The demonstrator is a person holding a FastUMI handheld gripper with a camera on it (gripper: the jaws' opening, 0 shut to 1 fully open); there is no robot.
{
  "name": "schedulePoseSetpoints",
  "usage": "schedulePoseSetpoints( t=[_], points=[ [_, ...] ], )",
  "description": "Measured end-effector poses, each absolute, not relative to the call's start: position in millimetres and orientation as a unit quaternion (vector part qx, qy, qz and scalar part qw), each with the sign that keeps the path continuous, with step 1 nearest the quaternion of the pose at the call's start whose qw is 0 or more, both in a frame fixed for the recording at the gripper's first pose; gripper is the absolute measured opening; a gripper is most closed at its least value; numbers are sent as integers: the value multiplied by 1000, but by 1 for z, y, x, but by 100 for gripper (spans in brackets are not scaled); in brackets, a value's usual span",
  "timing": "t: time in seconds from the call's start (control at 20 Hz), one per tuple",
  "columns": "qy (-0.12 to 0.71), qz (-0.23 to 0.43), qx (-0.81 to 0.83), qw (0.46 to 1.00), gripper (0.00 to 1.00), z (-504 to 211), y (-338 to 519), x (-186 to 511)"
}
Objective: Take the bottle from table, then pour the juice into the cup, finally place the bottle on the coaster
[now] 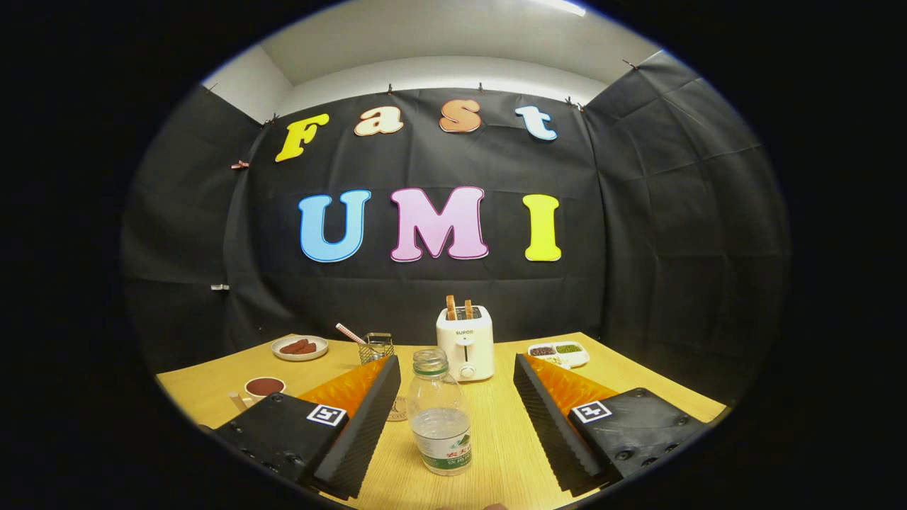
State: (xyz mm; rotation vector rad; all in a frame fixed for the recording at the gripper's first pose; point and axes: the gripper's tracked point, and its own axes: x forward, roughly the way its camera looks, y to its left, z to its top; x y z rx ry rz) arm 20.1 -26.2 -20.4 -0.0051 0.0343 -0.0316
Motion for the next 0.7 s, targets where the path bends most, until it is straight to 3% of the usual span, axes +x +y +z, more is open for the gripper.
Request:
schedulePoseSetpoints(
  t=[0.7],
  points=[
    [27,11,-5,1000,99,-24,-7,30]
  ],
)
